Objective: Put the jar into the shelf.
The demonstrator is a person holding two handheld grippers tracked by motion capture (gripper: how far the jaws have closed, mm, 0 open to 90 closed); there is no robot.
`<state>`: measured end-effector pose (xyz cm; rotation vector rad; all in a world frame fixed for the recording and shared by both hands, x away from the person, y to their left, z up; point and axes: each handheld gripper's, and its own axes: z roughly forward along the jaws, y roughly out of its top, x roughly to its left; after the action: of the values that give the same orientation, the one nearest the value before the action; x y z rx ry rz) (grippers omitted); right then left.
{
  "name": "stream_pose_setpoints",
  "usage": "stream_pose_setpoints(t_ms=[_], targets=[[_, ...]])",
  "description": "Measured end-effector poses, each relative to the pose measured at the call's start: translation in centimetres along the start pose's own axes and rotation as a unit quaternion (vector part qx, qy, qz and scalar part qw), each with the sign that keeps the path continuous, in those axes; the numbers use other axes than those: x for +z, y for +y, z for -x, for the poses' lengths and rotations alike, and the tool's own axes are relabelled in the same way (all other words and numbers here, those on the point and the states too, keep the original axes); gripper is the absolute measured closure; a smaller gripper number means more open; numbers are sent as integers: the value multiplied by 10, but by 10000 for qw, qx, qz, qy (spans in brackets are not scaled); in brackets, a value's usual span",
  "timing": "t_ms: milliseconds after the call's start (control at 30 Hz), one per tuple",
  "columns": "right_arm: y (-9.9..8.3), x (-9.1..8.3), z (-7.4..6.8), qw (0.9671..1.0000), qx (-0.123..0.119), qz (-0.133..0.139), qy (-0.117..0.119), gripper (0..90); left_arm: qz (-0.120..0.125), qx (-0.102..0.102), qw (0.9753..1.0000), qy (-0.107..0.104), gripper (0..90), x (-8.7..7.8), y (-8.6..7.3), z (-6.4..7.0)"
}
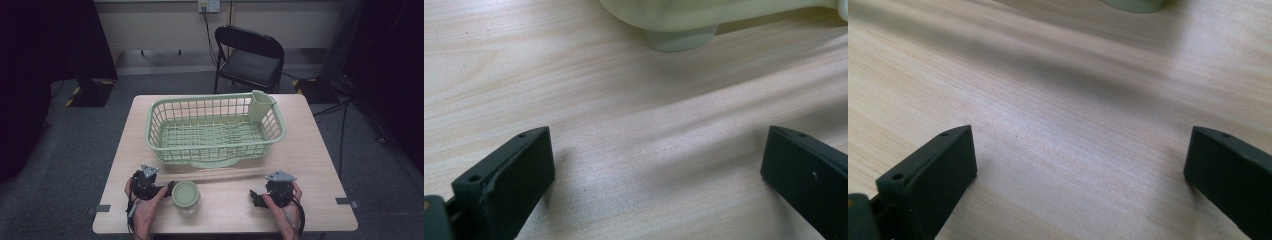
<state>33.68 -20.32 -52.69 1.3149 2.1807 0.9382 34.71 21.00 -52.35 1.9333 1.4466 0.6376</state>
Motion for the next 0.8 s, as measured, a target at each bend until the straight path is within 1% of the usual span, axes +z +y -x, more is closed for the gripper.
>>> stream_pose_setpoints(t_ms=[367,500,533,567,667,700,733,800], targets=[[0,0,0,10000,1,2,2,0,-15,14,10000,-13,2,0,1,-1],[0,0,0,10000,2,2,3,0,-71,-31,10000,-6,8,1,3,-1],[0,0,0,10000,0,1,2,0,-21,-22,10000,-70,25,0,5,0],[0,0,0,10000,1,2,2,0,31,-28,10000,-61,48,-1,6,0],[0,0,0,10000,-1,2,2,0,66,-68,10000,-29,41,-4,9,0],[0,0,0,10000,3,3,1,0,100,-67,9999,-5,51,-9,10,-1],[0,0,0,10000,2,2,1,0,156,-136,9998,21,51,-12,11,-3],[0,0,0,10000,2,2,2,0,172,-160,9997,36,45,-15,11,-4]])
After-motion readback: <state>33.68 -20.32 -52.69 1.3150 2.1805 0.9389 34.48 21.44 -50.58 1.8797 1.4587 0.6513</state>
